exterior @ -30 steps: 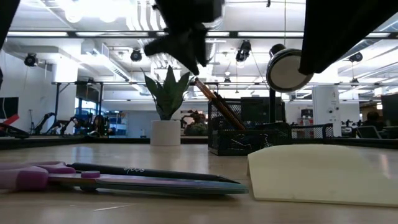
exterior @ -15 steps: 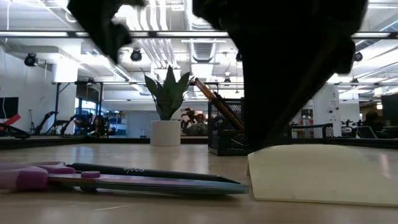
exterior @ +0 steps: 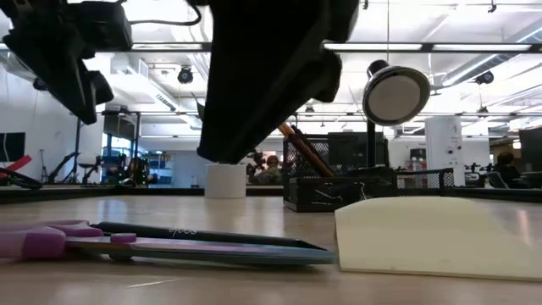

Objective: Pick and place office supplies into organizer
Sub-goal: Put the black ballpen into the black desk organizer

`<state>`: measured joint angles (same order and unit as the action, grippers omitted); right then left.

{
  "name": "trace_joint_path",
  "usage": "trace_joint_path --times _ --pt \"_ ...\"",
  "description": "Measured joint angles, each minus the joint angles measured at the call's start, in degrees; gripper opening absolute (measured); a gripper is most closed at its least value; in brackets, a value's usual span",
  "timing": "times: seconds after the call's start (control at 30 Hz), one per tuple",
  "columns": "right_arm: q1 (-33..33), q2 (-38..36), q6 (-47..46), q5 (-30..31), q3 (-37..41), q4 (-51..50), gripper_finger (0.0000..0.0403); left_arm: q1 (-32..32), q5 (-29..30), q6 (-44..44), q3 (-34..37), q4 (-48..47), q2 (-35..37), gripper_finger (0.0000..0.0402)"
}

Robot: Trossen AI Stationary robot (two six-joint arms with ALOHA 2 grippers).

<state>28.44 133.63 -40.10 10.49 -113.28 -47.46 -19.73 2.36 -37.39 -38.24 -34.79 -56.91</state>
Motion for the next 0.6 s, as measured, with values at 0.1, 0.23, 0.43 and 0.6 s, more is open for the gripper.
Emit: trace_joint_path --times 0.1,0.23,0.43,0.6 --pt "-1.05 0.58 -0.18 -2.74 0.16 -0.02 0.0116 -0.32 0.24 -0.01 1.63 1.9 1.41 0.0129" --pt "-2.01 1.9 -0.15 -3.04 0.16 0.57 0.0144 -0.34 1.02 0.34 1.97 1.83 1.59 0.0129" --pt "-3.36 3.1 -0.19 -3.25 0.16 2.59 0.0161 -0.32 1.12 2.05 1.86 1.92 1.5 0.0129" --pt "-3.49 3.47 -0.38 -3.32 0.16 5.35 0.0157 -0.3 1.17 2.98 1.86 1.91 1.52 0.0129"
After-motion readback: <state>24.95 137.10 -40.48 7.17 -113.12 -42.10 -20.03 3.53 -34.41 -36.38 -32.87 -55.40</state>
